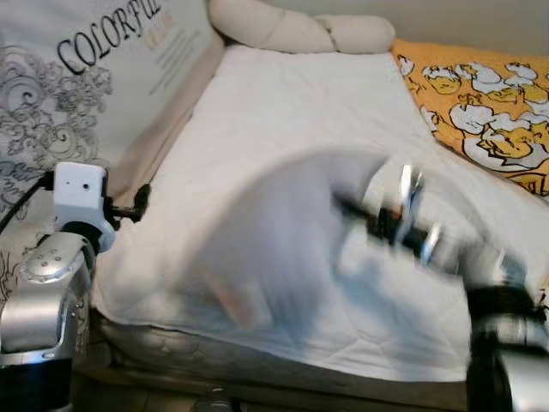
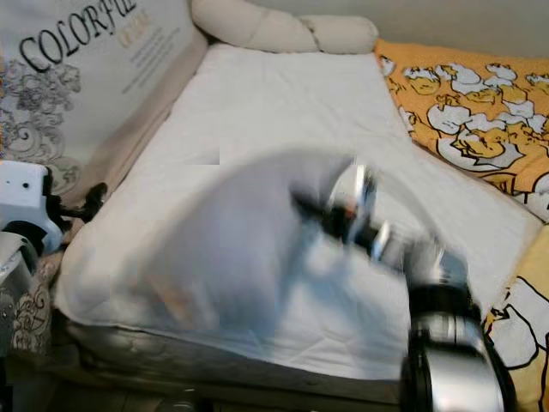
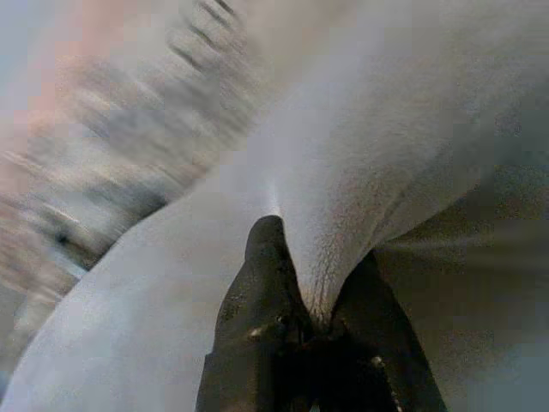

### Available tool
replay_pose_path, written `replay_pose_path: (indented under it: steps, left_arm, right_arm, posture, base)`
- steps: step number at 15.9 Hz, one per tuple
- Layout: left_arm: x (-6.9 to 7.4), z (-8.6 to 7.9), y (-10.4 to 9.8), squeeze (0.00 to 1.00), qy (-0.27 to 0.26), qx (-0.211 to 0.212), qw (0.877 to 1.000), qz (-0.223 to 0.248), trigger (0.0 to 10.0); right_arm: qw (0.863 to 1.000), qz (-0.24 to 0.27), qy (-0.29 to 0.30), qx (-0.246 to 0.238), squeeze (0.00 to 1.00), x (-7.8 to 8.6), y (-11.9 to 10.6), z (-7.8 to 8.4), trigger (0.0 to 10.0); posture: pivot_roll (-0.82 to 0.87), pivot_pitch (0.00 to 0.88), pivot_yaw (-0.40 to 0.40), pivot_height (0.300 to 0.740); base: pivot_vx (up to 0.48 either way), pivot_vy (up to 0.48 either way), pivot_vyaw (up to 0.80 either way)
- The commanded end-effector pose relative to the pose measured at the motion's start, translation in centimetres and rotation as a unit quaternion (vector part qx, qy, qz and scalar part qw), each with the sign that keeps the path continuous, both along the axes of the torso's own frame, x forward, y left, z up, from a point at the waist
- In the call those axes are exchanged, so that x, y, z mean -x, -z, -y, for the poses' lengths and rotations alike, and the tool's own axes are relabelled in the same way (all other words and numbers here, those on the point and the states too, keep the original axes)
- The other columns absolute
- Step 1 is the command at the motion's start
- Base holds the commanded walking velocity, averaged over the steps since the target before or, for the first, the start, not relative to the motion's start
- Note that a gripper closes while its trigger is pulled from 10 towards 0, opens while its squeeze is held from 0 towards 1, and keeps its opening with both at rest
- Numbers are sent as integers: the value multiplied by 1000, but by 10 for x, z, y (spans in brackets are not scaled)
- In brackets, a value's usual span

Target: Clean up the room

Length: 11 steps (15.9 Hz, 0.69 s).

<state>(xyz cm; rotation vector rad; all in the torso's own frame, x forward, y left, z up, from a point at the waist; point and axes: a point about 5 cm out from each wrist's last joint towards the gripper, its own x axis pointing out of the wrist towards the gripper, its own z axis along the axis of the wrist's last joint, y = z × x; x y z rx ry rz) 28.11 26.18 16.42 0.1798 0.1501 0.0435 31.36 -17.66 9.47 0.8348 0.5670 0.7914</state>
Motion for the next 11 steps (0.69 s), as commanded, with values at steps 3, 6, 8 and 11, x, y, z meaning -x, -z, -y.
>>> replay_pose_path:
  steps: [3, 6, 8, 11]
  left_arm:
    - [-13, 36, 12, 553, 88, 58, 994, -26, 10000]
    - [-20, 72, 34, 1000, 187, 94, 976, -65, 10000]
    - [-30, 99, 61, 1000, 258, 143, 947, -129, 10000]
    - [-35, 116, 83, 1000, 302, 179, 920, -174, 10000]
  right_arm:
    - [965, -41, 78, 248, 0, 10, 60, 27, 0]
    - [953, -55, 125, 269, 0, 11, 67, 37, 0]
    - [949, -43, 144, 276, 0, 8, 65, 42, 0]
    - [947, -42, 152, 281, 0, 10, 69, 44, 0]
  posture:
    - [47, 0, -7, 740]
    - [45, 0, -12, 740]
    - [33, 0, -9, 740]
    - [22, 0, -9, 740]
  base:
    - [0, 0, 0]
    - [0, 0, 0]
    - [0, 0, 0]
    - [0, 0, 0]
